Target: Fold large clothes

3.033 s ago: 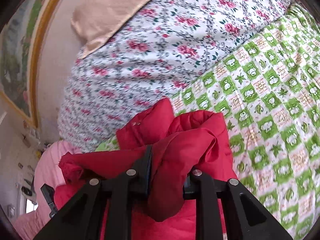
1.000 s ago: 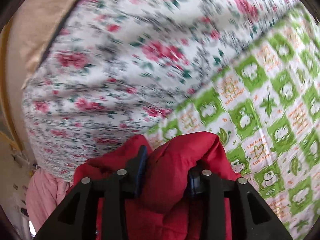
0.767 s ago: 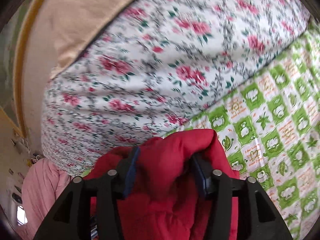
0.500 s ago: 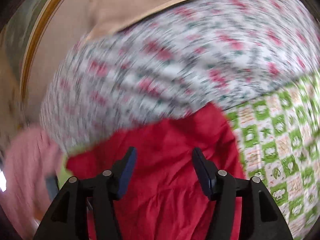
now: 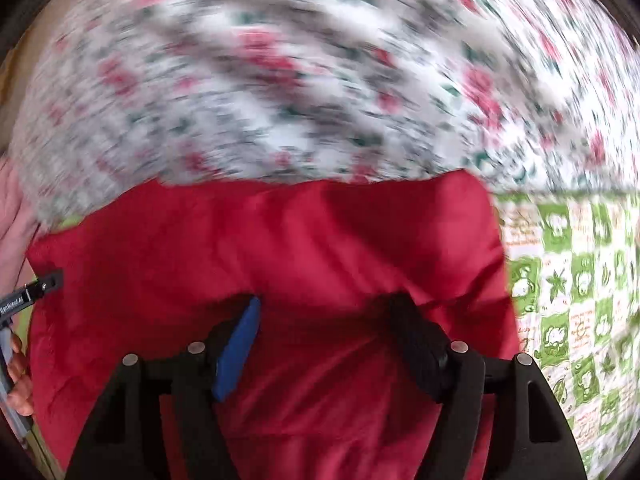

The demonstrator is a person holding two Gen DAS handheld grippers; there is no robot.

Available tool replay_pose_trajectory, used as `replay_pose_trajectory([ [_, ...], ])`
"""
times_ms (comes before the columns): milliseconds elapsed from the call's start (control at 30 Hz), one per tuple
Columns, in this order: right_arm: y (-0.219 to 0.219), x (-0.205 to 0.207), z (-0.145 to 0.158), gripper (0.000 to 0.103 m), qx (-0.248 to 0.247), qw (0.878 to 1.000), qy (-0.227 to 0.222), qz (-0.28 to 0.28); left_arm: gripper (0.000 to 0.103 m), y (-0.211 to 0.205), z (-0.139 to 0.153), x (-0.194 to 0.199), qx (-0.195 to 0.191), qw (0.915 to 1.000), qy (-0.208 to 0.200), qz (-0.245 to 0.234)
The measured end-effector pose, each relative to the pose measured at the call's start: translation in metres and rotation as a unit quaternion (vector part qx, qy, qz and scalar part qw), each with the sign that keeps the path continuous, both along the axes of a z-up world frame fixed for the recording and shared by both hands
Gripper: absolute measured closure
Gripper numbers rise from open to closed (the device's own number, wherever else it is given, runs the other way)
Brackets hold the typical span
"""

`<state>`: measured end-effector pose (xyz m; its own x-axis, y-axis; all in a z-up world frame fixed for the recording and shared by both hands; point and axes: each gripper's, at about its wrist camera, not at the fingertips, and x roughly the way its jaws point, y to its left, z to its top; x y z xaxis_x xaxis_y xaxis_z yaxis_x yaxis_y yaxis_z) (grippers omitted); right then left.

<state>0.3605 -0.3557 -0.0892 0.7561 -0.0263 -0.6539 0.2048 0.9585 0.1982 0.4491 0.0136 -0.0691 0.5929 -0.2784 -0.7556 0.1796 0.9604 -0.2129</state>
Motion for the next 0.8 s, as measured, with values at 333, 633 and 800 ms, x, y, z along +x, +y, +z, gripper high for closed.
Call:
replay_pose_trajectory([
  [333, -0.029, 0.02, -0.036, 0.027, 0.058, 0.998, 0.021, -0.021, 0.056, -0.011, -0.04, 0.043, 0.022, 0.9992, 0.032, -0.005],
  [633, -0.02, 0.021, -0.054, 0.025, 0.047, 0.998, 0.034, -0.033, 0.056, -0.013, -0.039, 0.041, 0.044, 0.9984, 0.037, 0.002],
  [800, -0.017, 0.043, -0.062, 0.024, 0.044, 0.998, 0.038, -0.035, 0.056, -0.011, -0.033, 0.04, 0.052, 0.998, 0.036, 0.003],
])
